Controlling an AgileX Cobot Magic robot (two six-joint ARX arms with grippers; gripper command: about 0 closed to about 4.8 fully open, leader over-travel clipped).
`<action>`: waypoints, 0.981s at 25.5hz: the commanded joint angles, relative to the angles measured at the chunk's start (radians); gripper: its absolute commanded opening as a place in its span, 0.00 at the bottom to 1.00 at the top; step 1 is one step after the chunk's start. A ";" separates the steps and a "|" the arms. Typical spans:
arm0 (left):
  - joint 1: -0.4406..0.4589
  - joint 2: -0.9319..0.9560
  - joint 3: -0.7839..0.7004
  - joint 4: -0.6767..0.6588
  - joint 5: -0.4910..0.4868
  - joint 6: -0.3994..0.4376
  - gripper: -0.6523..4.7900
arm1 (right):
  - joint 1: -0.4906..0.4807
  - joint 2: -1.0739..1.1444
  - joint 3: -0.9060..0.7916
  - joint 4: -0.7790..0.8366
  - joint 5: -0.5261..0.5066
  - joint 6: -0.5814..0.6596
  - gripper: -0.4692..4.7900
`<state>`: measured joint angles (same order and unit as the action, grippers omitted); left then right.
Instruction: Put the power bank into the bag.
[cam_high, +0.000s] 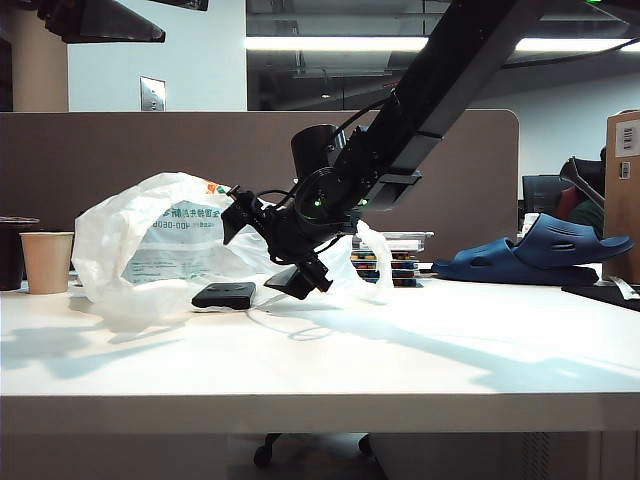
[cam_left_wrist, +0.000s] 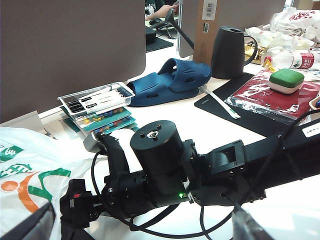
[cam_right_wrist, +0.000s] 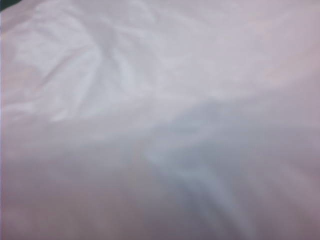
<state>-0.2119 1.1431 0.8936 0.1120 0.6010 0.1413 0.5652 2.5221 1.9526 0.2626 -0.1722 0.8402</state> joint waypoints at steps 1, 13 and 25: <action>0.002 -0.004 0.003 0.009 0.005 0.000 0.98 | 0.000 -0.015 0.008 0.061 -0.101 0.002 0.89; 0.003 -0.063 0.003 0.001 0.004 0.000 0.98 | -0.027 -0.097 0.008 -0.188 -0.317 -0.054 0.49; 0.003 -0.145 0.002 -0.098 -0.043 0.008 0.98 | -0.046 -0.248 0.007 -0.636 -0.210 -0.357 0.14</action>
<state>-0.2111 1.0100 0.8932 0.0135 0.5728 0.1440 0.5194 2.2921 1.9541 -0.3286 -0.4042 0.5430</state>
